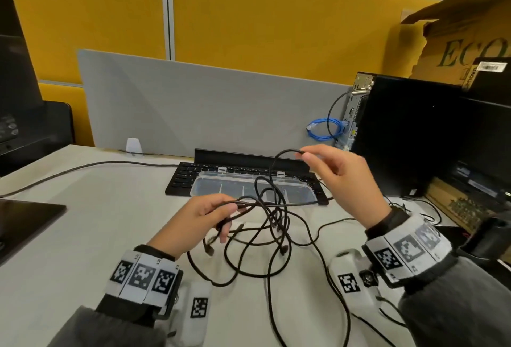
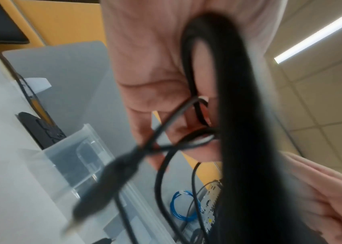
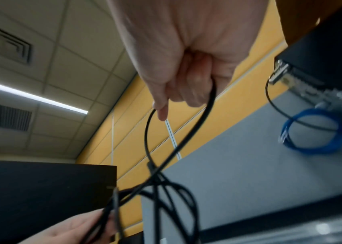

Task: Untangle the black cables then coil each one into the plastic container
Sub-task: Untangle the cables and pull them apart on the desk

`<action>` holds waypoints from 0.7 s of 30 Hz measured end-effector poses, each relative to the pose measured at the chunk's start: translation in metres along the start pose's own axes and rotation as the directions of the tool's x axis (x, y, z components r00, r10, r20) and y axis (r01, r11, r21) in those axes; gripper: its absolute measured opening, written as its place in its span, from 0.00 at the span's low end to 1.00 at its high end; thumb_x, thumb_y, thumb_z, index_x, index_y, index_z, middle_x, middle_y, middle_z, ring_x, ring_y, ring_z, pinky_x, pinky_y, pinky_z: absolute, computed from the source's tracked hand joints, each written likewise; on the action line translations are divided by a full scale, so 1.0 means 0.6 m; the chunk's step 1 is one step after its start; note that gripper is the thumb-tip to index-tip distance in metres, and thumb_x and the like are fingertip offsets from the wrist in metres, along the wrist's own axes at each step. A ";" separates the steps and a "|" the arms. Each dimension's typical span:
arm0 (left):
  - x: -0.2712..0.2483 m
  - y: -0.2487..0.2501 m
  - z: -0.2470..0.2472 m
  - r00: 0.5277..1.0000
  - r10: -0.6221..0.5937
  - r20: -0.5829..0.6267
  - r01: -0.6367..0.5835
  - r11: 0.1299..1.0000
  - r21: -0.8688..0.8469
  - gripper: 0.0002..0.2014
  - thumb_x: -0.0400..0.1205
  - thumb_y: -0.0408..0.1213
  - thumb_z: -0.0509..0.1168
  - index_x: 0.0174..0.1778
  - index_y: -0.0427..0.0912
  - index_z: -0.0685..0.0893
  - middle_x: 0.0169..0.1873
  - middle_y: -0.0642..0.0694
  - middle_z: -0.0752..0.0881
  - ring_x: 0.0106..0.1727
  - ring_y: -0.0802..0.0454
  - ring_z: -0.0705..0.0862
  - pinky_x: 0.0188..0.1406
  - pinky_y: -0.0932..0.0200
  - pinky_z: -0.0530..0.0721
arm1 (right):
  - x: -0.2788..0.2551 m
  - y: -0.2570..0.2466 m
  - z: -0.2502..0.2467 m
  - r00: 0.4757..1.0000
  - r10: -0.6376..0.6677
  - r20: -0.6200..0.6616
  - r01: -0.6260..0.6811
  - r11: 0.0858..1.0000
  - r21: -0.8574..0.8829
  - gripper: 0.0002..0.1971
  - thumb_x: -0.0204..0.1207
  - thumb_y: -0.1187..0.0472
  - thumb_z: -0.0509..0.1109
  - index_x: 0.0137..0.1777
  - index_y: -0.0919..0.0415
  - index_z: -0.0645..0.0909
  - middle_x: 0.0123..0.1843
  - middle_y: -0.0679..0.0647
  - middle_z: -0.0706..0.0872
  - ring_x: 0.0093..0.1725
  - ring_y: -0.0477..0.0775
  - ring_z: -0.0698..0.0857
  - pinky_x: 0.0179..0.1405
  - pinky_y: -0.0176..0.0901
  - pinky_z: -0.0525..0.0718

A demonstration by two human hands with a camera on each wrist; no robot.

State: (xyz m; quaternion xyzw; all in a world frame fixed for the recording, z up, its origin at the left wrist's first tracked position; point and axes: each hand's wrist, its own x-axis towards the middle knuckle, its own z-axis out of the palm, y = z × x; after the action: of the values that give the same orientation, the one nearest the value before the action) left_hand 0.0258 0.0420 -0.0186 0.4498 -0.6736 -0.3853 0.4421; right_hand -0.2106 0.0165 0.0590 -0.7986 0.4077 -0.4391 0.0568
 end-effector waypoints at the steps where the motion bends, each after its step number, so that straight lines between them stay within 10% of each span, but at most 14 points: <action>1: 0.000 0.000 -0.004 1.000 -0.007 -0.023 0.007 1.000 0.015 0.10 0.85 0.35 0.57 0.48 0.40 0.84 0.19 0.49 0.79 0.26 0.56 0.79 0.39 0.68 0.79 | 0.001 0.009 -0.007 0.998 -0.046 -0.036 0.044 0.998 -0.051 0.11 0.80 0.59 0.65 0.58 0.56 0.84 0.32 0.34 0.78 0.35 0.25 0.79 0.36 0.17 0.73; 8: 0.000 -0.002 -0.017 0.982 -0.034 -0.184 0.028 0.999 -0.035 0.11 0.85 0.35 0.57 0.41 0.38 0.83 0.17 0.49 0.75 0.21 0.60 0.72 0.24 0.74 0.71 | -0.001 0.082 -0.049 0.961 -0.277 0.009 0.235 0.800 -0.553 0.21 0.80 0.47 0.54 0.51 0.60 0.84 0.34 0.55 0.86 0.31 0.53 0.85 0.31 0.42 0.85; 12: 0.002 -0.001 -0.015 0.982 -0.040 -0.183 0.030 0.998 -0.058 0.07 0.81 0.39 0.64 0.41 0.41 0.83 0.19 0.48 0.76 0.23 0.56 0.71 0.26 0.70 0.74 | -0.012 0.091 -0.036 0.993 -0.117 0.022 0.104 0.761 -0.641 0.21 0.78 0.42 0.51 0.57 0.55 0.78 0.38 0.51 0.75 0.27 0.47 0.75 0.19 0.31 0.69; 17: 0.005 -0.008 -0.011 0.967 -0.021 -0.254 0.001 0.997 -0.079 0.04 0.81 0.36 0.63 0.43 0.41 0.82 0.21 0.52 0.74 0.23 0.61 0.73 0.29 0.69 0.79 | -0.037 0.057 0.008 0.952 0.082 0.296 0.076 0.872 -0.484 0.28 0.70 0.31 0.54 0.67 0.42 0.69 0.65 0.48 0.66 0.62 0.47 0.70 0.53 0.39 0.76; 21: 0.007 -0.007 -0.003 0.965 -0.034 -0.261 -0.001 0.991 -0.135 0.06 0.83 0.37 0.61 0.43 0.40 0.80 0.22 0.51 0.75 0.24 0.60 0.71 0.29 0.68 0.75 | -0.058 0.033 0.060 0.927 0.095 0.364 0.120 0.842 -0.526 0.23 0.72 0.32 0.55 0.63 0.37 0.74 0.74 0.44 0.62 0.74 0.48 0.59 0.68 0.52 0.59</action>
State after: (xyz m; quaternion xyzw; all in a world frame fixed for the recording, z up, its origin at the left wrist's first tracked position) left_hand 0.0281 0.0363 -0.0209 0.4716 -0.5781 -0.3703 0.5534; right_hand -0.2052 0.0183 0.0053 -0.8537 0.4907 -0.1459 -0.0960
